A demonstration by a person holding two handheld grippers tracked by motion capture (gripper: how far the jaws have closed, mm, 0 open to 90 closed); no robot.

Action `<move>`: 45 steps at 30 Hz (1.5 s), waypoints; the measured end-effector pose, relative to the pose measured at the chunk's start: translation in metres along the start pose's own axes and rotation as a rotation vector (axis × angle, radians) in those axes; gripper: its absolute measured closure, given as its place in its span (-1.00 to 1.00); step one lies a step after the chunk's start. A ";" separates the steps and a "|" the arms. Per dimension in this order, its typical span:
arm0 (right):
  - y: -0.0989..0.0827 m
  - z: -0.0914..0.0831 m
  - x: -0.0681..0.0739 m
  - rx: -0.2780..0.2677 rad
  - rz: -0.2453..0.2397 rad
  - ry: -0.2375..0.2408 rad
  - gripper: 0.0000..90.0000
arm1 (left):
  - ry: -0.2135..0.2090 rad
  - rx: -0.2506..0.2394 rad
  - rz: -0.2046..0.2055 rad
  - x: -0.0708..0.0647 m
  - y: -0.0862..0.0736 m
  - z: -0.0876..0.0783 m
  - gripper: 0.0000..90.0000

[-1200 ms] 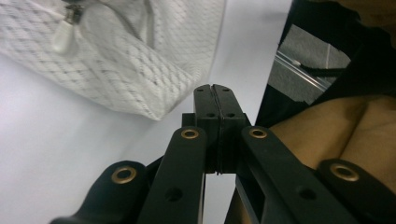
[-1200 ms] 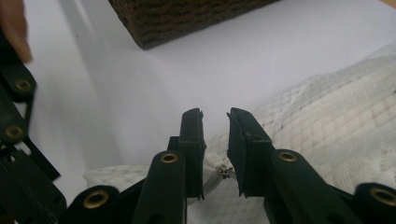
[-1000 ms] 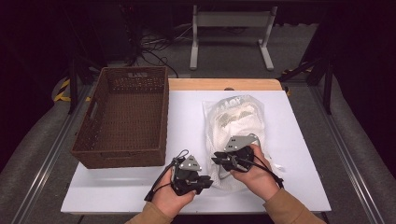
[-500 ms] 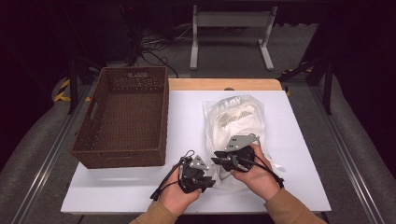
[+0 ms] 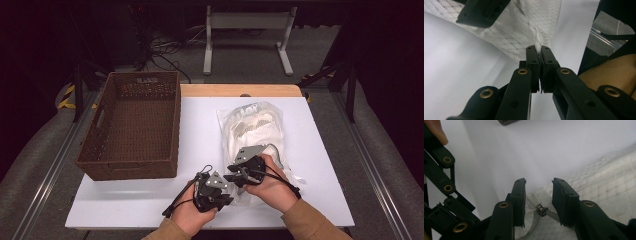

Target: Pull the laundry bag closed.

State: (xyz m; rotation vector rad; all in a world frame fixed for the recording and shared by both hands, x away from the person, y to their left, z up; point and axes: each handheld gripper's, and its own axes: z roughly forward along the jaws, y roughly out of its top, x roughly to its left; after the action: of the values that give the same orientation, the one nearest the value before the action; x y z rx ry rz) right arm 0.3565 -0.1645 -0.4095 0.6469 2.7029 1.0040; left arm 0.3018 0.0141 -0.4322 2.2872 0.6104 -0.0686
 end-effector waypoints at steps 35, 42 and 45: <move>0.006 -0.007 -0.001 0.036 -0.058 -0.020 0.80 | -0.010 0.006 0.002 -0.003 0.000 0.001 0.95; 0.003 0.001 0.002 0.112 -0.074 0.005 0.63 | -0.003 0.007 0.004 -0.003 -0.001 0.000 0.95; 0.002 0.004 0.002 0.128 -0.073 0.011 0.59 | -0.004 0.005 0.009 -0.003 -0.001 0.001 0.95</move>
State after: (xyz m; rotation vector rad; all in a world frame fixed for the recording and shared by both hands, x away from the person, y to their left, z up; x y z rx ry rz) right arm 0.3567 -0.1596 -0.4111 0.5611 2.7964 0.8249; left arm 0.2987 0.0126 -0.4322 2.2941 0.5987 -0.0709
